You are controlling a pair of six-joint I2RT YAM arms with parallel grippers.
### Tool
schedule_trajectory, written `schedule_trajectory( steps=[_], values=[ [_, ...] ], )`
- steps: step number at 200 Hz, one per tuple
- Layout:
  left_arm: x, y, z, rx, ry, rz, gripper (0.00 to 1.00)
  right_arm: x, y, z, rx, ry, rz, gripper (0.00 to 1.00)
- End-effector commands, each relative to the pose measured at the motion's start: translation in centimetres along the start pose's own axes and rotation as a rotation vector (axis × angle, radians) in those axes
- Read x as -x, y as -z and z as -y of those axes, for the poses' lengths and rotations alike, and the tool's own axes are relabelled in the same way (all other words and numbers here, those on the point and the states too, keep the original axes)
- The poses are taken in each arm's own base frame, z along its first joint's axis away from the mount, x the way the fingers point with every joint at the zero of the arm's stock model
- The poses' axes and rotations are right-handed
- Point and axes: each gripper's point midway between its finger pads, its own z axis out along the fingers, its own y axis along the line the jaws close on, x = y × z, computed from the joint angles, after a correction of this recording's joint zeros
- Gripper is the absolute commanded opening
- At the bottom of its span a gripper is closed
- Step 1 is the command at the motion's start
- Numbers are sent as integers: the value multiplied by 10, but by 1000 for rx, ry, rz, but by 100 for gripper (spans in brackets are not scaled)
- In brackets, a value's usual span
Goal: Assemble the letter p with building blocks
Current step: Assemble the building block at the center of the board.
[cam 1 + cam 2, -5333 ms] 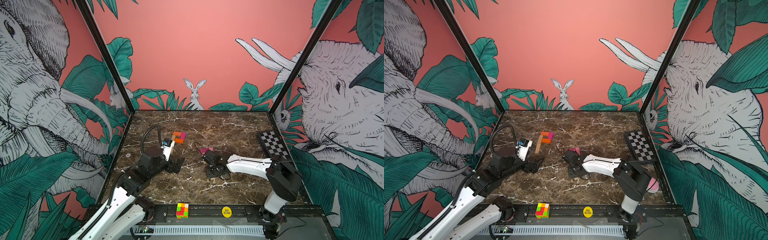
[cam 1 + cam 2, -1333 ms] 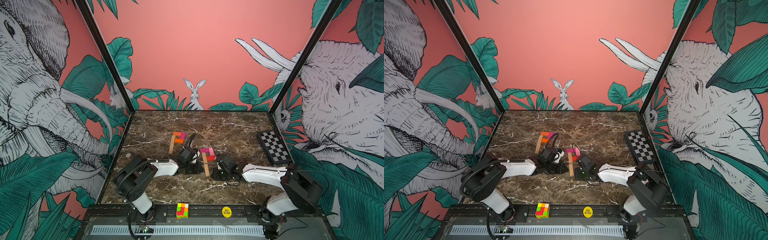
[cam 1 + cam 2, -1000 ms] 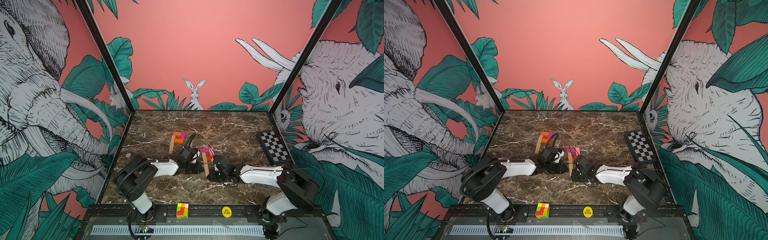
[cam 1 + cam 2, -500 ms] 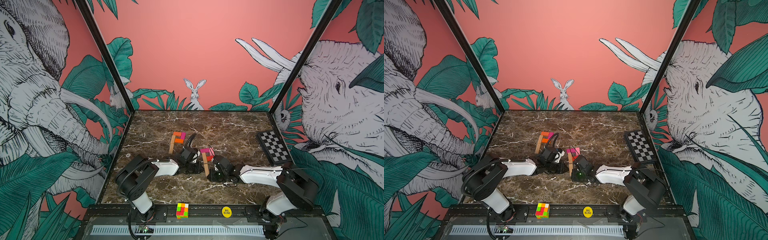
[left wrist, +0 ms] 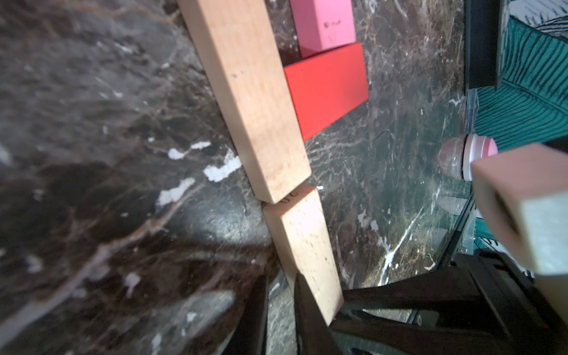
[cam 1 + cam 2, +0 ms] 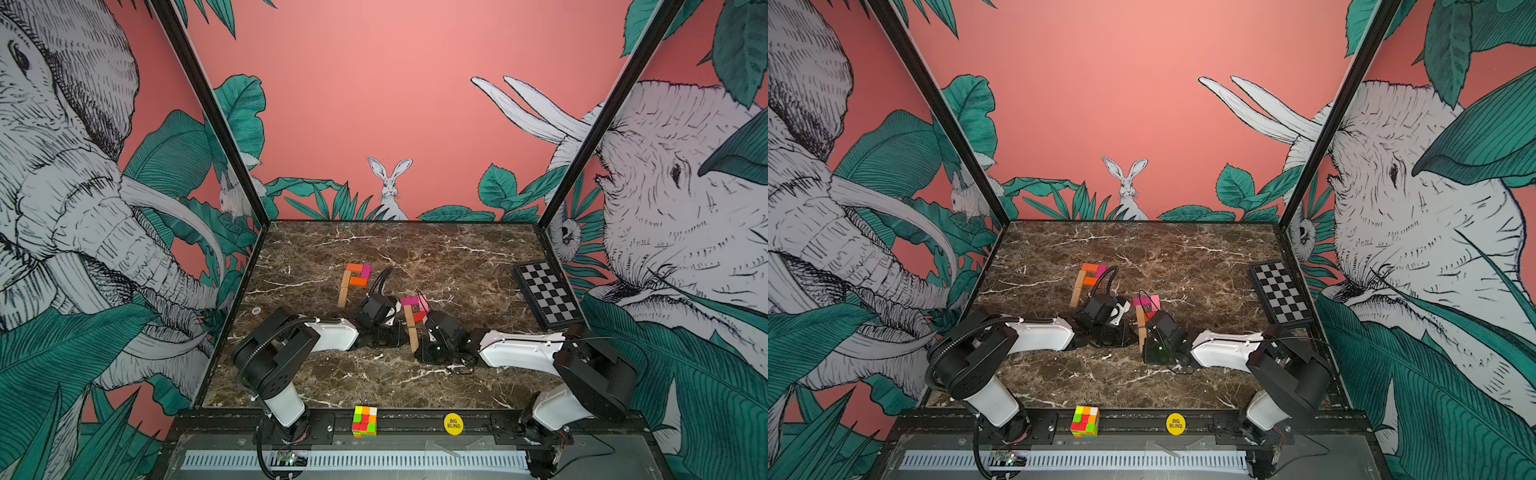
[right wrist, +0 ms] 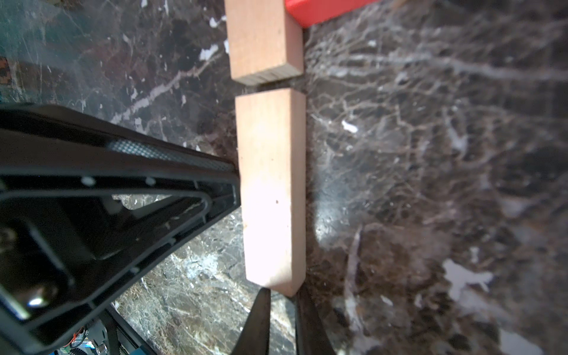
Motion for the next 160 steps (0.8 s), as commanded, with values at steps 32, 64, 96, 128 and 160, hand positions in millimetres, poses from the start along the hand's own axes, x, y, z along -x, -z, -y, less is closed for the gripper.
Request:
schedule_trajectory(
  steps=[32, 64, 96, 128, 160],
  values=[
    [-4, -3, -4, 21, 19, -13, 19, -12, -4, 29, -127, -15, -32, 17],
    [-5, -3, -4, 19, 20, -15, 19, -12, -3, 32, -141, -14, -34, 17],
    [-4, -3, -4, 18, 21, -14, 20, -12, -5, 32, -142, -12, -36, 17],
    [-5, -3, -5, 23, 24, -13, 20, -11, -5, 31, -146, -7, -36, 17],
    [-5, -2, -5, 21, 29, -9, 20, -9, -3, 32, -160, 0, -32, 18]
  ],
)
